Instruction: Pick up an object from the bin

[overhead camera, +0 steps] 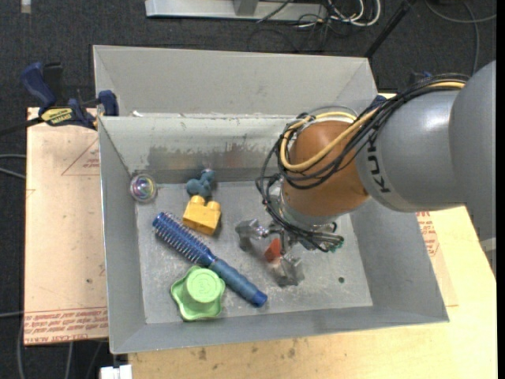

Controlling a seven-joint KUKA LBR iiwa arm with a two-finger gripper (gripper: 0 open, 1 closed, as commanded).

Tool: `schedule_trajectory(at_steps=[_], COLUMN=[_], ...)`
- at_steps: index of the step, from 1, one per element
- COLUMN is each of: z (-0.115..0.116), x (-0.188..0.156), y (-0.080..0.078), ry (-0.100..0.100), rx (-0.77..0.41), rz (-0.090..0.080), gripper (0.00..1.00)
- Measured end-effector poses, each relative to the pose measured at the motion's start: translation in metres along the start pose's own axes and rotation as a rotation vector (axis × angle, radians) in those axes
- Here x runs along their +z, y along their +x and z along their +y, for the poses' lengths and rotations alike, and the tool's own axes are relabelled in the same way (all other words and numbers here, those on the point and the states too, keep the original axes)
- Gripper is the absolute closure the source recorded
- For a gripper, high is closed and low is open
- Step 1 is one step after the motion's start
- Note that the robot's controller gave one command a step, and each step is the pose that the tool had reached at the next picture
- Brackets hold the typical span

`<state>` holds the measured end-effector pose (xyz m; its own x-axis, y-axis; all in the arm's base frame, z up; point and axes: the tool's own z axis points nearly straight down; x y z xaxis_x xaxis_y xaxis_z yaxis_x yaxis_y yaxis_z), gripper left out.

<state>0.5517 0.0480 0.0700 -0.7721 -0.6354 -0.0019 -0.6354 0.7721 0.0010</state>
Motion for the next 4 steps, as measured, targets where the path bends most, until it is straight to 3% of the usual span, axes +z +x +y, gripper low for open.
schedule_trajectory(at_steps=[1, 2, 3, 4], z=[-0.064, -0.03, -0.032, -0.086], x=[-0.001, 0.0, -0.001, -0.132], y=[-0.006, -0.001, -0.001, -0.005], ry=[0.007, -0.002, 0.001, 0.01], rx=[0.005, -0.003, 0.0, 0.033], rz=[-0.004, 0.001, -0.001, -0.009], gripper=[0.0, 0.0, 1.0, 1.0])
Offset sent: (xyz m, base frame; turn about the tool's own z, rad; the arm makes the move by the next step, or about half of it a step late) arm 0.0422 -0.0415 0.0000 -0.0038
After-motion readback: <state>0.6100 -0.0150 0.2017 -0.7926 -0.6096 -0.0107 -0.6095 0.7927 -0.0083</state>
